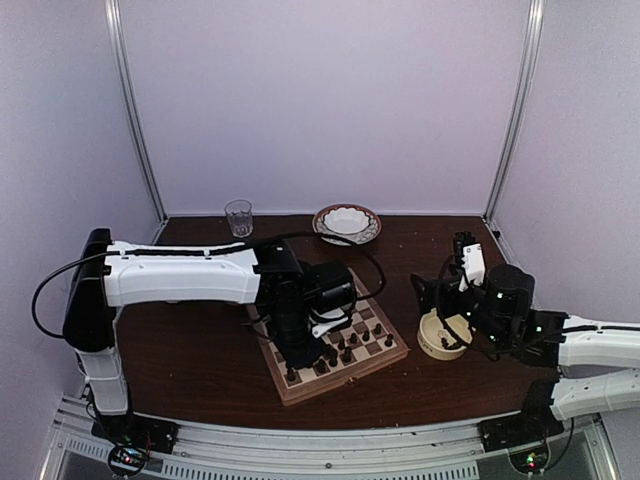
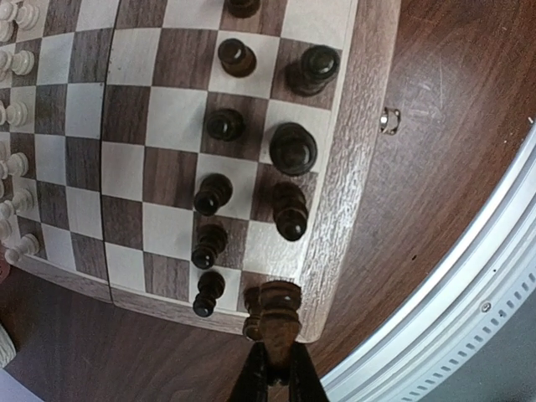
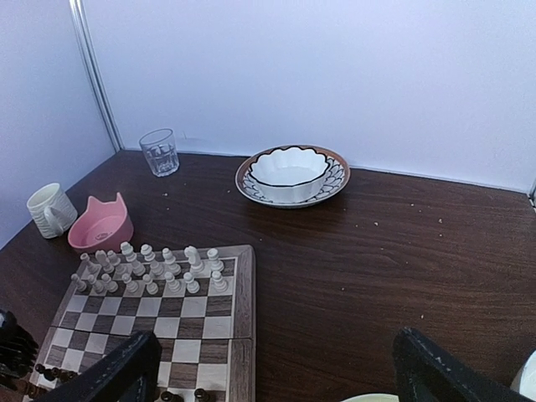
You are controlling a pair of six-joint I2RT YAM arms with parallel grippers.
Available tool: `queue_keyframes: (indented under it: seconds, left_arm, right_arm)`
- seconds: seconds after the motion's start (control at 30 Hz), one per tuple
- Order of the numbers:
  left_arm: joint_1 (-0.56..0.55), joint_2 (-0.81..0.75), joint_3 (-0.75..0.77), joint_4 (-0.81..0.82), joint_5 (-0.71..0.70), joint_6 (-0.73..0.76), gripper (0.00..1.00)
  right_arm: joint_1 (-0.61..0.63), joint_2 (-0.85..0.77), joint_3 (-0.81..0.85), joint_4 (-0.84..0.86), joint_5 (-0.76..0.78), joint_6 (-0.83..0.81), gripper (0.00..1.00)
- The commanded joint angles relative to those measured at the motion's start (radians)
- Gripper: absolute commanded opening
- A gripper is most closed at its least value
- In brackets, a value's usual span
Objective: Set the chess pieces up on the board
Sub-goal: Place the knight at g8.
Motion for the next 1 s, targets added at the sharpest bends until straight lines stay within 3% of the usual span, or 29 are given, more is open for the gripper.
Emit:
queue_keyframes:
  seconds: [0.0,0.97]
  left_arm:
    - [-0.002,0.023,0.033,-0.043,0.004,0.014,0.0]
    - [-0.003,0.157,0.134,-0.14,-0.008,0.044,0.0]
  right_arm:
    - [-0.004,-0.052,-0.029,0.022,0.076,0.009,1.0]
    - [-0.004,-0.075,-0.042,0.027,0.089,0.008,0.99]
